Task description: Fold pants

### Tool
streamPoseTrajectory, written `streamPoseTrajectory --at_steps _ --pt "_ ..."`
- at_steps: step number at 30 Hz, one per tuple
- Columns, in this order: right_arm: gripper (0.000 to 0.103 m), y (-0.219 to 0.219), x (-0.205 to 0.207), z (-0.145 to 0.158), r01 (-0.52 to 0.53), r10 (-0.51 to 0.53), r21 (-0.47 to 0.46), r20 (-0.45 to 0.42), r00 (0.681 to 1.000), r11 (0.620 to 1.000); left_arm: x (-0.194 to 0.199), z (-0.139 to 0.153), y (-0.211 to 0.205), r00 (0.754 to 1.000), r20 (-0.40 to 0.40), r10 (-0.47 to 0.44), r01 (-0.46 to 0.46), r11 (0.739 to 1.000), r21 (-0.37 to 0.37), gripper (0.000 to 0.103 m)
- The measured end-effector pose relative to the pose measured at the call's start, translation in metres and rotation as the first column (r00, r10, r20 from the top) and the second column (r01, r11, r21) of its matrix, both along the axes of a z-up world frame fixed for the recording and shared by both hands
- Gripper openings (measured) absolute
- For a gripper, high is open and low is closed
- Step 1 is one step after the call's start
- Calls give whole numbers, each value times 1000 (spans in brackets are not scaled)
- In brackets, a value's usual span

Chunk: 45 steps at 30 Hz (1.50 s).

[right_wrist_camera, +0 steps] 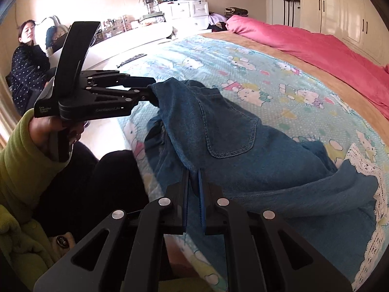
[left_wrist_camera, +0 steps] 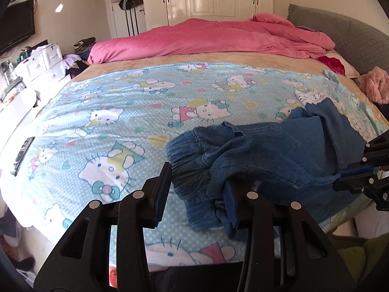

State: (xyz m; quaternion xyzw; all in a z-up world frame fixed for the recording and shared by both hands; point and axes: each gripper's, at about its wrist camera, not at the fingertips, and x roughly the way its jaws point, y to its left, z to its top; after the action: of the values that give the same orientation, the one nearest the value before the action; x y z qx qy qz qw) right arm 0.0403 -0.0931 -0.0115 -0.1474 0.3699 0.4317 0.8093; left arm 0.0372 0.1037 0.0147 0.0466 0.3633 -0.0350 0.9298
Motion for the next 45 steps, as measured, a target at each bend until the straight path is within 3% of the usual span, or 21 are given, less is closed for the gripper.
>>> streamPoseTrajectory --at_steps 3,8,11,13,17,21,23,25,33,38,42,44,45 --pt "2 1 -9 -5 -22 22 3 -36 999 1000 -7 -4 2 1000 -15 12 -12 1000 6 33" --pt "1 9 -26 -15 -51 51 -52 -6 999 997 -16 -6 9 999 -27 22 -22 1000 -9 33" --pt "3 4 -24 -10 -17 17 -28 30 999 999 -20 -5 9 999 -26 27 -27 1000 -13 33" --pt "23 1 -25 -7 0 5 -57 93 996 998 -21 -5 9 999 -29 32 -32 999 -14 33" --pt "34 4 -31 -10 8 37 -171 258 966 985 -23 -5 8 999 -32 33 -33 999 -8 33" --pt "44 12 -24 -23 19 63 -255 311 948 967 -24 -4 7 999 -37 29 -30 1000 -9 33" --pt "43 17 -20 -30 22 77 -290 324 943 957 -25 -3 8 999 -41 30 -30 999 -15 33" --pt "3 17 -17 -34 -4 89 -285 286 954 958 -27 -2 10 999 -39 33 -34 999 -19 33" --pt "3 -4 -30 -13 -88 116 -156 176 978 984 -31 8 26 998 -28 60 -63 992 -109 33" --pt "3 8 -35 -36 -99 132 -211 146 981 972 -22 7 18 998 -50 31 -39 986 -161 33" --pt "6 10 -30 -46 -91 109 -194 82 991 977 -7 16 -6 999 -37 -31 23 978 -209 33" --pt "8 9 -29 -43 -93 106 -178 62 992 980 4 10 -23 995 -58 -79 66 979 -194 33" --pt "9 8 -30 -41 -101 113 -174 57 992 980 11 0 -30 993 -93 -70 55 987 -152 33"
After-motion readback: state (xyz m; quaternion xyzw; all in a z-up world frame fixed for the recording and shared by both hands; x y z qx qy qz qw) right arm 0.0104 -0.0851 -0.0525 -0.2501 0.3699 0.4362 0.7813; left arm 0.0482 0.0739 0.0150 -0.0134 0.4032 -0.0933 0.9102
